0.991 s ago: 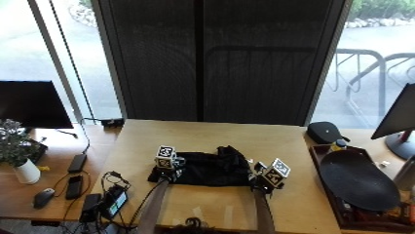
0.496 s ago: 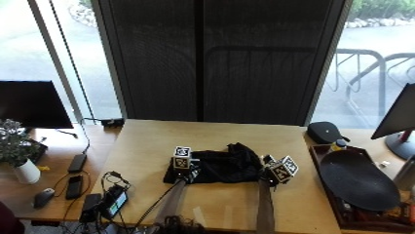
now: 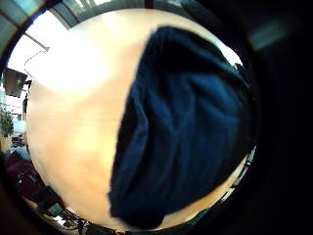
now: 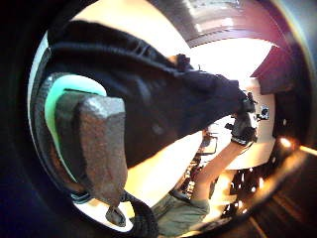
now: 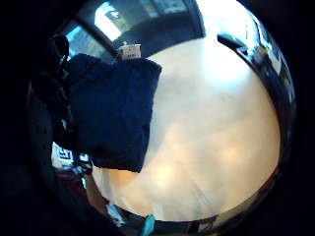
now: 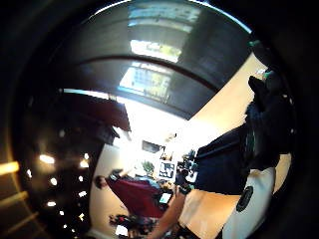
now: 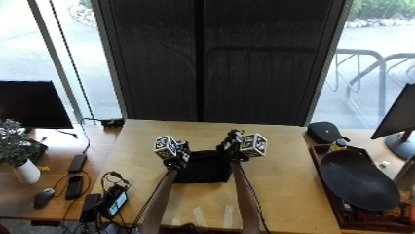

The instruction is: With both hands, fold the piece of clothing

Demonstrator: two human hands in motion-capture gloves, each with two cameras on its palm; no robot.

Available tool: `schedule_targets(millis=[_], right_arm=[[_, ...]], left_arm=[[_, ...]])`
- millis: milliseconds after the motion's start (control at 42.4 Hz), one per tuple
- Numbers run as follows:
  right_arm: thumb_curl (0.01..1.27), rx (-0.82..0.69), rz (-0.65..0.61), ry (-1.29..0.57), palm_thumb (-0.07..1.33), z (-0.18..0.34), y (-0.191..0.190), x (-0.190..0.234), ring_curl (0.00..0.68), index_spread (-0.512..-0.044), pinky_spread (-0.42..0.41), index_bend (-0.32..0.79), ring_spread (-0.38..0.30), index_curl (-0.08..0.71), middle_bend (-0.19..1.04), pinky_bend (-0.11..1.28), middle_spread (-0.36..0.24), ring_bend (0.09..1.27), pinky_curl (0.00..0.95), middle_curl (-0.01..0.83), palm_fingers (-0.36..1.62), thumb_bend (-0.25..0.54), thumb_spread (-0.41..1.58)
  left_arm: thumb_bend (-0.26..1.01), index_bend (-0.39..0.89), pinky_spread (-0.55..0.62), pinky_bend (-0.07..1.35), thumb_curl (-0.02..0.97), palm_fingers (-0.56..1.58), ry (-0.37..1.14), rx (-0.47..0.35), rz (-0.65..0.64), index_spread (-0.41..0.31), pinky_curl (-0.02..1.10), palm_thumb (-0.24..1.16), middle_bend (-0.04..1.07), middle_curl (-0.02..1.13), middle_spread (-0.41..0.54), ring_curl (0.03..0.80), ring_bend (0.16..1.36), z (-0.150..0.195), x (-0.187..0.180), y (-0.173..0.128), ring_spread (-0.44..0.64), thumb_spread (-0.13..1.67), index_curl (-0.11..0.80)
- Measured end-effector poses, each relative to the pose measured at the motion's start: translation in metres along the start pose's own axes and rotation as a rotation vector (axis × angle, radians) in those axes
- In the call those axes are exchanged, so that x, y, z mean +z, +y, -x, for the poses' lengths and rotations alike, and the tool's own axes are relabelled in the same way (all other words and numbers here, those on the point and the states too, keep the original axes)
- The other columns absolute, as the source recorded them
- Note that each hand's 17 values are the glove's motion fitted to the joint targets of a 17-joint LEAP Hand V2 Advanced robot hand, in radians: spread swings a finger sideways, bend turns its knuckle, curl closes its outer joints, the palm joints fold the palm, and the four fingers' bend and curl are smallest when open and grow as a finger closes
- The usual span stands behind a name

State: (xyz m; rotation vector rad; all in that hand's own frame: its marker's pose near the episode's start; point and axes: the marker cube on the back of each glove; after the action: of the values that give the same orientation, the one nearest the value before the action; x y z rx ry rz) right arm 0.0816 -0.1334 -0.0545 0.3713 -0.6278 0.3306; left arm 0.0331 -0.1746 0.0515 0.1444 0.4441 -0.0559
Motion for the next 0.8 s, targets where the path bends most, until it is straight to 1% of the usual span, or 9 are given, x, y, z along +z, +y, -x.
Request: schedule_targets(millis=[118, 212, 260, 330, 448, 566, 661, 708, 802], right_arm=[[0.57, -0.269, 0.024, 0.031, 1.20, 0.054, 0.016, 0.049, 0.483, -0.168, -0.288, -0.01, -0.220, 0.053, 0.18, 0.88, -0.063, 0.74, 0.435, 0.460, 0.87, 0.073, 0.72], [0.58, -0.459, 0.096, 0.056, 1.21, 0.110, 0.055, 0.085, 0.475, -0.187, -0.291, 0.02, -0.224, 0.052, 0.18, 0.86, -0.081, 0.74, 0.421, 0.456, 0.86, 0.050, 0.68], [0.58, -0.495, 0.138, 0.080, 1.22, 0.118, 0.066, 0.107, 0.472, -0.191, -0.292, 0.02, -0.225, 0.049, 0.18, 0.86, -0.089, 0.74, 0.418, 0.453, 0.87, 0.041, 0.67], [0.59, -0.494, 0.196, 0.138, 1.23, 0.116, 0.076, 0.138, 0.467, -0.202, -0.292, 0.02, -0.226, 0.047, 0.18, 0.86, -0.095, 0.74, 0.413, 0.450, 0.87, 0.032, 0.66], [0.60, -0.507, 0.239, 0.167, 1.24, 0.109, 0.088, 0.175, 0.457, -0.214, -0.297, 0.04, -0.229, 0.053, 0.18, 0.85, -0.108, 0.72, 0.401, 0.445, 0.89, 0.013, 0.63], [0.61, -0.482, 0.369, 0.172, 1.24, 0.092, 0.117, 0.218, 0.449, -0.224, -0.299, 0.05, -0.231, 0.064, 0.18, 0.83, -0.114, 0.70, 0.392, 0.440, 0.91, 0.000, 0.61], [0.62, -0.450, 0.503, 0.179, 1.23, 0.080, 0.133, 0.236, 0.444, -0.228, -0.300, 0.05, -0.232, 0.070, 0.18, 0.82, -0.116, 0.70, 0.386, 0.437, 0.93, -0.010, 0.61], [0.62, -0.465, 0.560, 0.146, 1.22, 0.078, 0.135, 0.242, 0.444, -0.228, -0.298, 0.06, -0.233, 0.075, 0.18, 0.80, -0.117, 0.69, 0.381, 0.436, 0.93, -0.017, 0.62], [0.61, -0.544, 0.635, 0.059, 1.22, 0.078, 0.133, 0.245, 0.438, -0.230, -0.239, 0.10, -0.208, 0.102, 0.20, 0.71, -0.113, 0.66, 0.365, 0.445, 0.89, -0.013, 0.69]], left_arm=[[-0.01, 0.15, 0.50, 0.41, 0.143, 0.18, -0.001, 0.013, -0.076, -0.151, 0.25, -0.01, 0.26, 0.40, 0.044, 0.350, 0.61, 0.000, -0.058, 0.001, 0.30, 1.36, 0.325], [0.00, 0.18, 0.48, 0.40, 0.147, 0.23, 0.019, 0.027, -0.159, -0.152, 0.25, 0.01, 0.25, 0.40, 0.027, 0.339, 0.59, 0.002, -0.107, 0.003, 0.29, 1.41, 0.340], [0.00, 0.18, 0.48, 0.40, 0.149, 0.23, 0.038, 0.029, -0.170, -0.152, 0.25, 0.01, 0.25, 0.40, 0.022, 0.337, 0.58, 0.003, -0.122, 0.006, 0.28, 1.43, 0.343], [0.01, 0.17, 0.47, 0.39, 0.150, 0.25, 0.043, 0.012, -0.174, -0.153, 0.25, 0.01, 0.23, 0.40, 0.016, 0.333, 0.57, 0.008, -0.137, 0.013, 0.27, 1.45, 0.350], [0.01, 0.16, 0.47, 0.38, 0.154, 0.26, 0.040, 0.016, -0.209, -0.153, 0.25, 0.02, 0.22, 0.40, 0.011, 0.328, 0.56, 0.017, -0.144, 0.014, 0.27, 1.48, 0.355], [0.01, 0.16, 0.47, 0.37, 0.156, 0.27, 0.015, 0.015, -0.255, -0.153, 0.26, 0.03, 0.21, 0.40, 0.008, 0.324, 0.56, 0.033, -0.140, 0.010, 0.27, 1.51, 0.357], [0.01, 0.16, 0.47, 0.36, 0.161, 0.27, 0.001, -0.014, -0.224, -0.153, 0.26, 0.03, 0.21, 0.41, 0.007, 0.321, 0.55, 0.039, -0.131, 0.012, 0.26, 1.51, 0.357], [0.02, 0.15, 0.47, 0.36, 0.162, 0.27, -0.014, -0.015, -0.217, -0.153, 0.26, 0.04, 0.20, 0.41, 0.006, 0.319, 0.54, 0.040, -0.128, 0.013, 0.26, 1.52, 0.357], [0.02, 0.15, 0.47, 0.36, 0.164, 0.27, -0.081, -0.020, -0.217, -0.148, 0.27, 0.04, 0.20, 0.41, 0.006, 0.317, 0.53, 0.043, -0.125, 0.012, 0.26, 1.53, 0.355]])
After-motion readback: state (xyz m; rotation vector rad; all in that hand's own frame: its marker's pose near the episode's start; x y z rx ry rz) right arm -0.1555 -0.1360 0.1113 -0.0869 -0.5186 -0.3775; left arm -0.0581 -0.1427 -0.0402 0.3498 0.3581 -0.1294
